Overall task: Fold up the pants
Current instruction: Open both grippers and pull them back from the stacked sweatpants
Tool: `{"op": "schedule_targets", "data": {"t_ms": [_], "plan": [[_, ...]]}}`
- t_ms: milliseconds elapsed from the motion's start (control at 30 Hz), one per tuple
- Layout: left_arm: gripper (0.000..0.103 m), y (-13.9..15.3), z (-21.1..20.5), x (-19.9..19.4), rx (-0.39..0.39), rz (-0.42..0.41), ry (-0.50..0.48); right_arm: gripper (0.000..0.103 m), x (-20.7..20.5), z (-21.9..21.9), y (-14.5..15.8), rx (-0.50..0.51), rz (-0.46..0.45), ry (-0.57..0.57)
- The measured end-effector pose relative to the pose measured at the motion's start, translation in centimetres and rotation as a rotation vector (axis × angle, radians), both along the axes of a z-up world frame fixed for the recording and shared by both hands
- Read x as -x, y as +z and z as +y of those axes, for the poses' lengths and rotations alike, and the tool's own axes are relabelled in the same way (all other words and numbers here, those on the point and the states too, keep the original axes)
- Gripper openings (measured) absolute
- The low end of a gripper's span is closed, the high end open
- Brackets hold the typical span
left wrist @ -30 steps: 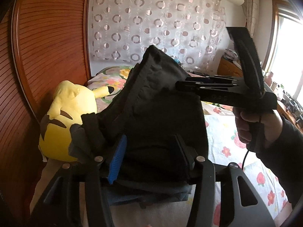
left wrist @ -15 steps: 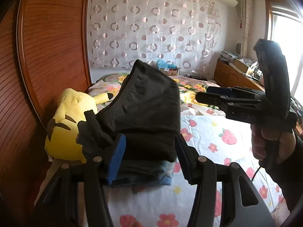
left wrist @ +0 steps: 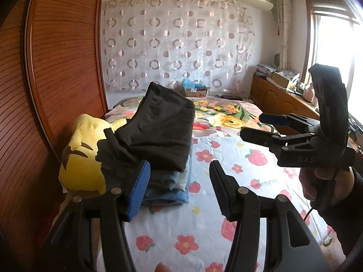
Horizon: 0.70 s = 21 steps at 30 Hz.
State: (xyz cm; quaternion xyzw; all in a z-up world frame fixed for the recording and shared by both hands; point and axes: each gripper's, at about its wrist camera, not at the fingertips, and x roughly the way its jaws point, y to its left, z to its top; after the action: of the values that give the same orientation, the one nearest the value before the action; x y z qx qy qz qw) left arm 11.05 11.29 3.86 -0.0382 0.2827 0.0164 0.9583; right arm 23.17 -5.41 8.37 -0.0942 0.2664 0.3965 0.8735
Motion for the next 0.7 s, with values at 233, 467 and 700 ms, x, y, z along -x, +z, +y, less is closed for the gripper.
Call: {"op": "schedule_targets", "data": {"t_ms": [233, 467, 700], "plan": [[0.054, -0.3, -2.0, 2.0, -0.062, 0.002, 0.004, 0.091, 2.2, -1.7, -0.7, 0.007, 0.01, -0.043], [0.054, -1.4, -3.9, 3.3, -0.036, 0.01, -0.056, 0.091, 4.5, -4.2, -1.9, 0.01, 0.024, -0.088], [0.054, -2.2, -5.6, 3.6, -0.015, 0.02, -0.089, 0.091, 6.6, -7.3, -2.4, 0.017, 0.029, -0.152]]}}
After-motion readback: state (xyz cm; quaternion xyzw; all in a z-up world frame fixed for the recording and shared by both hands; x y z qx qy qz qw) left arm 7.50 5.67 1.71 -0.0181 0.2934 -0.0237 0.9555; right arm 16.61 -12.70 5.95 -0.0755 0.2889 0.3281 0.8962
